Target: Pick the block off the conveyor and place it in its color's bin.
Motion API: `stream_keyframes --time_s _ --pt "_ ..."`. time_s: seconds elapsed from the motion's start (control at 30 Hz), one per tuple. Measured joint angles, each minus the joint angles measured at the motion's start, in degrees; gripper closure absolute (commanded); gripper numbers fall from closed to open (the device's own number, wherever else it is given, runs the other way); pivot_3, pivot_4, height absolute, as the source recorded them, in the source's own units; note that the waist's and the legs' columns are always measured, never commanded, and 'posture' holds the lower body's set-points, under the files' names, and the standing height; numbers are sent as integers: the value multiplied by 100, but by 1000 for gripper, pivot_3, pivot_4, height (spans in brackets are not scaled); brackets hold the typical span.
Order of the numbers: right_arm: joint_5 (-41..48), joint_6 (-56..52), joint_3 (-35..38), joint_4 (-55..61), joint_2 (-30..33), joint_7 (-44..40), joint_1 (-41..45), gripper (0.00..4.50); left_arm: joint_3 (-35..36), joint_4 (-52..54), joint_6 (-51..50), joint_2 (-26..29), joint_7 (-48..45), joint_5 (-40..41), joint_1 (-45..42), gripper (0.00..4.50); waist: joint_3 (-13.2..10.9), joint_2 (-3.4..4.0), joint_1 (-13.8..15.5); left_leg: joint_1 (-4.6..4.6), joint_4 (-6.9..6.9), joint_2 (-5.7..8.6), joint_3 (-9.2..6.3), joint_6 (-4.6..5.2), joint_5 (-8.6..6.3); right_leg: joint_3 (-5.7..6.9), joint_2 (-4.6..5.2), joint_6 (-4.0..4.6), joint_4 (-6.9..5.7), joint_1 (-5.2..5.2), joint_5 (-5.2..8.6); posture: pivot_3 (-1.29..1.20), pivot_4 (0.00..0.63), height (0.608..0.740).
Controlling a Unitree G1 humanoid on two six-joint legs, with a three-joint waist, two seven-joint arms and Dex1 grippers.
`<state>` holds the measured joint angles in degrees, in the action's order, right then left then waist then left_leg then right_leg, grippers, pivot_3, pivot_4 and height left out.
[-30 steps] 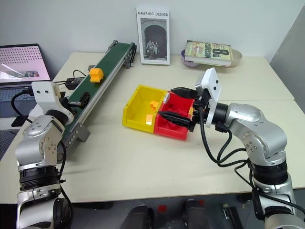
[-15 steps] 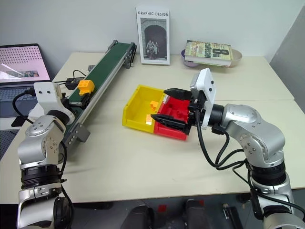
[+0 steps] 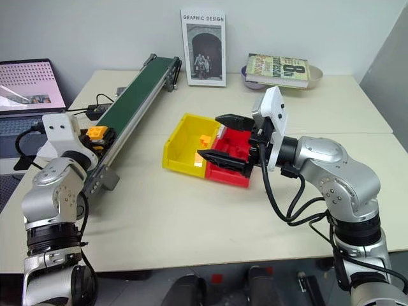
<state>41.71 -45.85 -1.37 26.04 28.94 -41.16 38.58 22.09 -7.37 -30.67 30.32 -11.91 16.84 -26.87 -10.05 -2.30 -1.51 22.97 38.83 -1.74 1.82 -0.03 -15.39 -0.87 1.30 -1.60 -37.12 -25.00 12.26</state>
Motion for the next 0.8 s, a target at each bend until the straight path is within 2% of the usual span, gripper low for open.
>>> stream_keyframes --time_s 0.23,0.5,0.6,0.8 --pt "-3 24 -11 -109 -32 -15 44 0 107 462 -314 25 59 47 261 2972 0 0 1 -1 0 2 3 0 0 -3 1 0 1 1 0 0 150 740" --pt "-12 54 -50 -192 -41 -43 100 0 242 729 -531 35 137 93 239 2971 0 0 2 0 0 1 1 0 0 -1 1 0 1 1 0 0 150 740" --pt "-29 48 -44 -160 7 33 86 0 87 659 -540 48 -23 115 -219 2971 0 0 53 3 2 6 -3 0 0 4 -6 0 1 2 0 0 150 740" --pt "-310 -121 11 457 337 619 -349 0 -1146 239 -442 -55 -1258 188 -1445 2971 1 -2 167 7 3 19 6 0 0 -4 -3 0 12 4 0 0 150 740"
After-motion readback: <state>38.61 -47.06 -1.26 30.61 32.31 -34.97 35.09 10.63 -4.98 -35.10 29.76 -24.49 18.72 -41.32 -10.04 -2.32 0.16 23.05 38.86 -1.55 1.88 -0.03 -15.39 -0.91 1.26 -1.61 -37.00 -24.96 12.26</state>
